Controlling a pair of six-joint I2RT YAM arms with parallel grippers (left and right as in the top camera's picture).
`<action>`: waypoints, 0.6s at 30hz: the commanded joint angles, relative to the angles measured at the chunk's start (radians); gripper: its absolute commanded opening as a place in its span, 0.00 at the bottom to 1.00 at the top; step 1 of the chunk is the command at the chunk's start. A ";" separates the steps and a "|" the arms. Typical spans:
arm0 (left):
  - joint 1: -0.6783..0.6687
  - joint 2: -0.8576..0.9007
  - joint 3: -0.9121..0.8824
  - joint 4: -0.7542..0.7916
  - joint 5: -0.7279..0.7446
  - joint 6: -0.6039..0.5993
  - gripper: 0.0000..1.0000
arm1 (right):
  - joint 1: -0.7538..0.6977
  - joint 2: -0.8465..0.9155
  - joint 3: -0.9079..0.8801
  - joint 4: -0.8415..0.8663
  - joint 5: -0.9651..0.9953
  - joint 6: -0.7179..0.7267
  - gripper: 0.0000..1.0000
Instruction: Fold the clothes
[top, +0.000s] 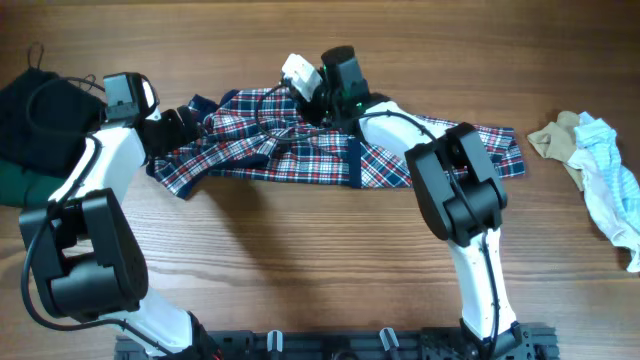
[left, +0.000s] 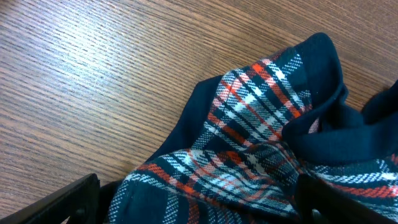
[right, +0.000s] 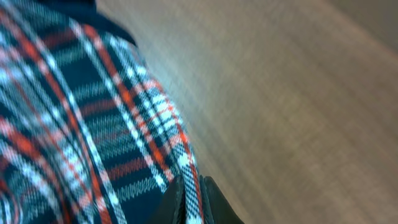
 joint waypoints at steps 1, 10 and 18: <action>-0.002 -0.014 0.011 -0.001 0.012 -0.010 1.00 | 0.003 -0.105 0.040 -0.014 -0.025 0.090 0.09; -0.002 -0.014 0.011 0.000 0.012 -0.010 1.00 | 0.003 -0.096 0.040 -0.209 -0.014 0.071 0.30; -0.002 -0.014 0.011 -0.001 0.012 -0.010 1.00 | 0.009 0.046 0.040 -0.132 -0.016 0.053 0.49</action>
